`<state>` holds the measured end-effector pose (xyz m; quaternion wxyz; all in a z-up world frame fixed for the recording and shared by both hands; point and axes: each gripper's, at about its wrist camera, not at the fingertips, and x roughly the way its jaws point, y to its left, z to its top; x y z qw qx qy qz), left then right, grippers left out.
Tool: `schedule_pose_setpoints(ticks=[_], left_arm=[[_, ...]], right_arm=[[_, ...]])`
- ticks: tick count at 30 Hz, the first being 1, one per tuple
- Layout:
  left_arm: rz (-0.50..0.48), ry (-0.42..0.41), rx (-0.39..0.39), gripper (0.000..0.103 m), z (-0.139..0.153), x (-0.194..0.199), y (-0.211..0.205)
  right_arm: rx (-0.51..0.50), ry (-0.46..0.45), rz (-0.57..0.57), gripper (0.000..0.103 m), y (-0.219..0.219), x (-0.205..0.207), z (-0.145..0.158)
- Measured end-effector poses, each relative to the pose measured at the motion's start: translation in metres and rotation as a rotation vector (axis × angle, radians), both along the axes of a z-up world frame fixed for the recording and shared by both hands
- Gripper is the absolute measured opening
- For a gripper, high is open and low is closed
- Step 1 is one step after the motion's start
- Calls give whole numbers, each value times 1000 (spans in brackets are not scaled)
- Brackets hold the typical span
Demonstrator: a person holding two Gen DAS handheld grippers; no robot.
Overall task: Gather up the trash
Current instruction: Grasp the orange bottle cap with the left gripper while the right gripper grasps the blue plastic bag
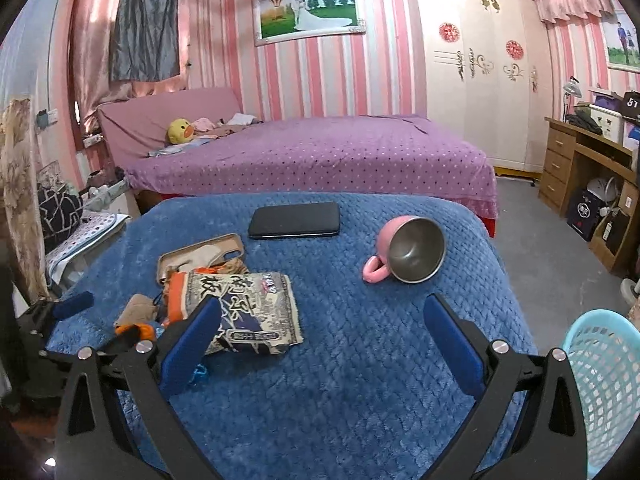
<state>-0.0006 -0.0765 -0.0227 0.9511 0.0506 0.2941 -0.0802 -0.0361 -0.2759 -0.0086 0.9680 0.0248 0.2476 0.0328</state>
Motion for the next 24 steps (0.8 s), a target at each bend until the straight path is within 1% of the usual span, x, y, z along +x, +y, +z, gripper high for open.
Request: schedule_pose_setpoints(ticks=[2, 4, 5, 6, 7, 8, 9, 10, 12, 17, 21, 24], left_arm=[[-9, 10, 4, 91, -1, 0, -4], [-19, 28, 6, 76, -4, 2, -6], [-26, 41, 3, 70, -5, 3, -7], [-38, 58, -2, 59, -7, 5, -7], [-47, 73, -4, 52, -9, 7, -8], [-54, 87, -6, 49, -11, 7, -9], [-63, 95, -6, 42, -12, 7, -9], [-70, 98, -8, 40, -12, 8, -10], [-75, 88, -16, 40, -11, 7, -9], [-68, 24, -40, 40, 3, 0, -3], [-23, -27, -40, 40, 13, -3, 9], [15, -34, -44, 40, 16, -3, 24]], right_arm=[[-5, 0, 5, 99, 0, -2, 0], [-5, 0, 6, 99, -1, -2, 0], [-4, 3, 4, 99, -2, -3, 0], [-4, 5, 1, 99, -3, -3, -1], [-1, 8, -2, 99, -5, -2, -1], [3, 9, -4, 99, -6, -3, -1], [8, 9, -5, 99, -7, -3, 0], [10, 8, -5, 99, -7, -3, 0], [9, 5, -3, 99, -7, -4, 1], [-7, 12, 21, 99, 2, -5, -3], [-14, 22, 51, 99, 14, -4, -7], [4, 43, 92, 99, 29, 0, -12]])
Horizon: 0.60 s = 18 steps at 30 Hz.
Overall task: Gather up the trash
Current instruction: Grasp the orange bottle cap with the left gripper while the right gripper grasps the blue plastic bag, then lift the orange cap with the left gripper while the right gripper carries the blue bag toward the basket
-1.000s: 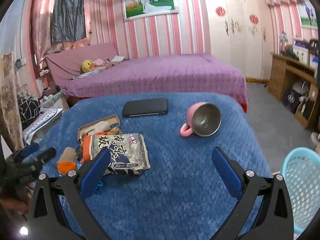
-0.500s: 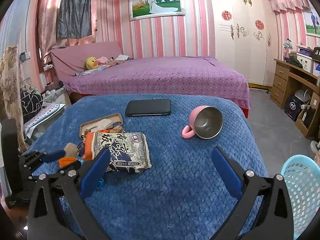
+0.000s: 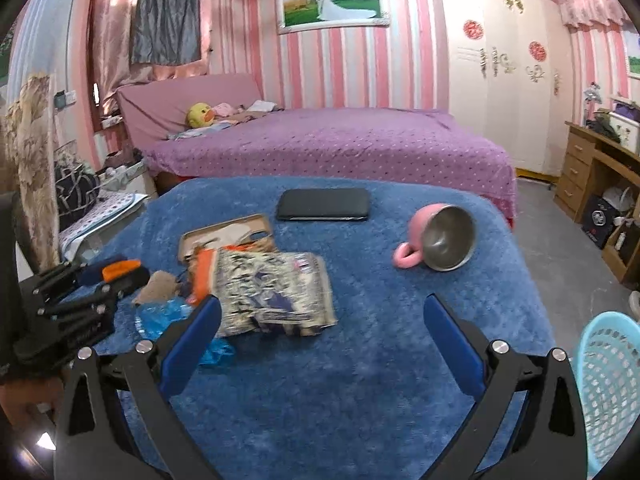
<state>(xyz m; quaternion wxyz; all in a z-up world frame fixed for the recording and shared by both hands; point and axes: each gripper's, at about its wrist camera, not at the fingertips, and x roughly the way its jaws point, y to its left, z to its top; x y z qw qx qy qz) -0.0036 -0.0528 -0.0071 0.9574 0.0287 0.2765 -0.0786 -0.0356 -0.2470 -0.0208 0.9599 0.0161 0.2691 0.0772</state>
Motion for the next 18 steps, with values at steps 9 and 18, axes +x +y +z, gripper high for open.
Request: schedule_pose_setpoints(ticks=[9, 18], left_arm=[[112, 9, -19, 40, -1, 0, 60], [164, 28, -44, 40, -9, -4, 103]], right_arm=[[-27, 65, 173, 99, 86, 14, -27], [-146, 186, 235, 76, 145, 31, -67]])
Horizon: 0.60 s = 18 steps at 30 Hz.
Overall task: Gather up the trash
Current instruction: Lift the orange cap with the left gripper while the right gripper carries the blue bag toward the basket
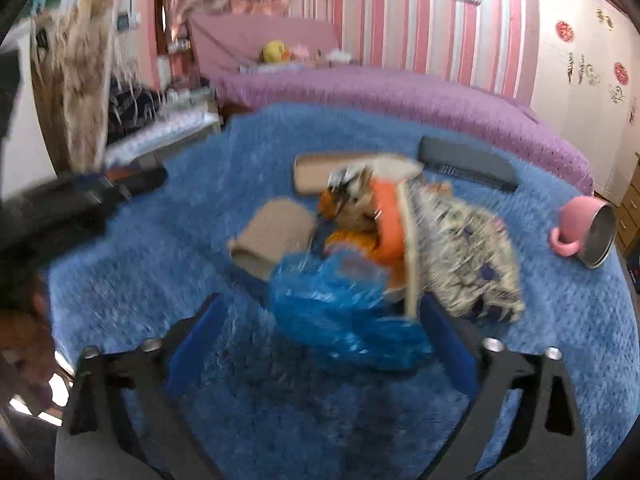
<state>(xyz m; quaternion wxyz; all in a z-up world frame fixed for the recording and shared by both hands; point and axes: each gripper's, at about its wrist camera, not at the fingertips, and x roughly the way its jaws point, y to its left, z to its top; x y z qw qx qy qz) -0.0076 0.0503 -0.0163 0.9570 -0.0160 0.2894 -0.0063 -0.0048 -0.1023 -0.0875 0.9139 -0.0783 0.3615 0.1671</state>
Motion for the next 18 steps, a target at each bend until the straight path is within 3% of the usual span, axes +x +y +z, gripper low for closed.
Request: schedule_pose_setpoints(ticks=[3, 4, 18], left_arm=[[-3, 0, -5, 40, -1, -1, 4], [-4, 0, -7, 40, -1, -1, 4], [-54, -32, -22, 40, 9, -4, -24]], right_arm=[[-52, 5, -14, 46, 8, 3, -6], [-30, 0, -5, 41, 7, 2, -3], [160, -203, 19, 35, -46, -38, 68]])
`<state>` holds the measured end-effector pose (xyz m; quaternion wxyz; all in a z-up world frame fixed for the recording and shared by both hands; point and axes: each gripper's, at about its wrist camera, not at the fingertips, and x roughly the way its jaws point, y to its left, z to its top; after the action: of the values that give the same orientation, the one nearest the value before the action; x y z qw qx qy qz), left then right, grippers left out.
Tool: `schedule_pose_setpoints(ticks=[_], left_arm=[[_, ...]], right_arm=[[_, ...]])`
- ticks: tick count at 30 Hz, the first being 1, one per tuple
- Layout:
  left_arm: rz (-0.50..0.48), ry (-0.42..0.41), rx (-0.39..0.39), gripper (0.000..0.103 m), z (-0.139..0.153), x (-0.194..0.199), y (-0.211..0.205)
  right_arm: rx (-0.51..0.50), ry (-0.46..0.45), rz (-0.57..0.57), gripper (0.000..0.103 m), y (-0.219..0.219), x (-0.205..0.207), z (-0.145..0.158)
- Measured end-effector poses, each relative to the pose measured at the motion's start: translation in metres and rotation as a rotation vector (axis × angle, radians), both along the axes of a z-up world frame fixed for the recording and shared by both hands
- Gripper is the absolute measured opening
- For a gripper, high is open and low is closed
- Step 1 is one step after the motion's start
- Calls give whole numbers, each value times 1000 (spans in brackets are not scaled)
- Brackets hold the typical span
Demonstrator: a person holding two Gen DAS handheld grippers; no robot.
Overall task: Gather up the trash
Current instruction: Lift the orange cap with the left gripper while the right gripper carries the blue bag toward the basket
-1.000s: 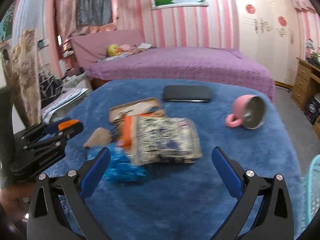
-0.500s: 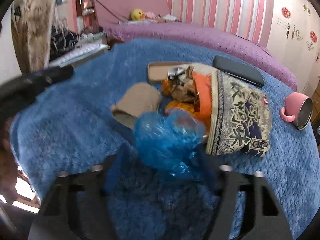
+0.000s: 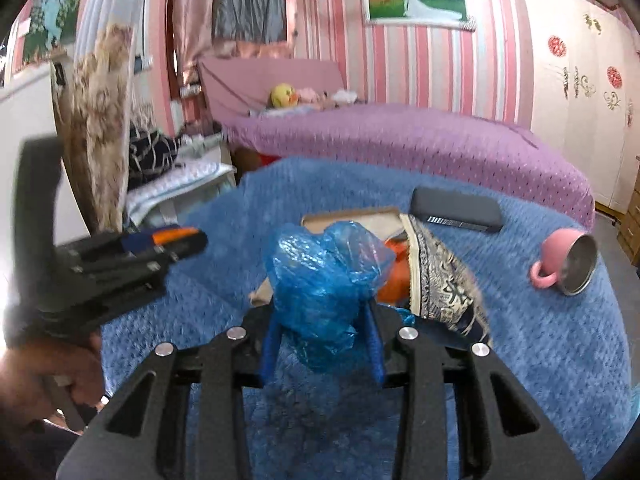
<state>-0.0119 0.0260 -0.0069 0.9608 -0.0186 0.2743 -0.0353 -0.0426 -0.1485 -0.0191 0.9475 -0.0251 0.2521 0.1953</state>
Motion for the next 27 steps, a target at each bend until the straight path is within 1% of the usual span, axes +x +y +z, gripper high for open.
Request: schedule_pose_setpoints(ticks=[4, 8, 12, 18, 24, 27], left_arm=[[-31, -7, -2, 40, 5, 2, -22], [-65, -8, -6, 40, 10, 3, -48], [-122, -24, -32, 40, 17, 1, -77], [-185, -29, -27, 40, 20, -1, -118], [-211, -22, -40, 40, 21, 0, -143], [-228, -23, -45, 40, 22, 0, -155]], right_arm=[[14, -39, -31, 35, -27, -8, 16], [30, -57, -79, 35, -60, -11, 26], [45, -70, -134, 35, -94, -17, 30], [62, -81, -232, 35, -151, -29, 34], [73, -84, -311, 35, -189, -35, 36], [74, -84, -329, 35, -199, -38, 35]])
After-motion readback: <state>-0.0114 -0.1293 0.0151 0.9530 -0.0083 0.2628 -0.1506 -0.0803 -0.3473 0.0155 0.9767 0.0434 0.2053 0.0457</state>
